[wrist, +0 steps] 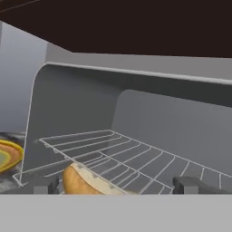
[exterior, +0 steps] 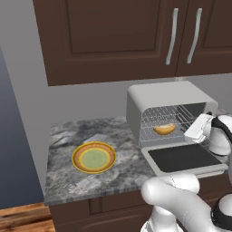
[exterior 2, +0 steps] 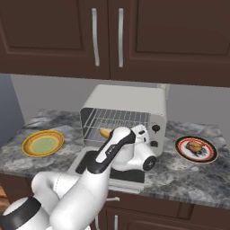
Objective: Open the toaster oven door. Place the hotdog bun on the bottom rack in the toaster oven and place the chicken drumstick on the top rack.
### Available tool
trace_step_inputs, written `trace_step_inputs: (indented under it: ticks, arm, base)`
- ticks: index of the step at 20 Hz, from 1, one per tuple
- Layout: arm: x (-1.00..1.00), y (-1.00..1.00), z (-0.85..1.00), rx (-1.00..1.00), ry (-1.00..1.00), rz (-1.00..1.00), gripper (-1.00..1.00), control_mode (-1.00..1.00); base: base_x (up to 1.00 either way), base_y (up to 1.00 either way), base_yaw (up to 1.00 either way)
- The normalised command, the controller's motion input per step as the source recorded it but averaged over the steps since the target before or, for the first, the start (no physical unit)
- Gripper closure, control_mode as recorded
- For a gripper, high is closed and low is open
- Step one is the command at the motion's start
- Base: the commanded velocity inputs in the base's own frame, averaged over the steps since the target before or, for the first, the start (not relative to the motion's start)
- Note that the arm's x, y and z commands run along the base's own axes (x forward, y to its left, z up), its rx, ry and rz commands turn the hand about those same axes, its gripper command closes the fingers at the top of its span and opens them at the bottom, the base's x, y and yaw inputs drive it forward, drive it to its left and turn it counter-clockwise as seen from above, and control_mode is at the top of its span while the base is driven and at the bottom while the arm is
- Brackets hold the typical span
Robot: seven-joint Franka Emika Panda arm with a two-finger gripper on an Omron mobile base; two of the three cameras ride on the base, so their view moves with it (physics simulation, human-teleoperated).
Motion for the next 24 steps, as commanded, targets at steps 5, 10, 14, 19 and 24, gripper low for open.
trace_step_inputs:
  ticks: [5, 10, 14, 19, 24]
  arm:
    - [0.37, -0.13, -0.16, -0.03, 0.00, 0.00, -1.00, -1.00]
    - [0.23, -0.01, -0.22, -0.08, 0.00, 0.00, -1.00, -1.00]
    - [0.23, 0.00, -0.19, -0.11, -0.04, 0.00, -1.00, -1.00]
    - [0.19, -0.02, -0.06, -0.05, -0.07, 0.00, -1.00, -1.00]
    - [0.16, -0.02, -0.12, -0.01, -0.03, 0.00, -1.00, -1.00]
  base:
    - [0.00, 0.00, 0.00]
    - [0.00, 0.00, 0.00]
    - [0.00, 0.00, 0.00]
    - [0.00, 0.00, 0.00]
    - [0.00, 0.00, 0.00]
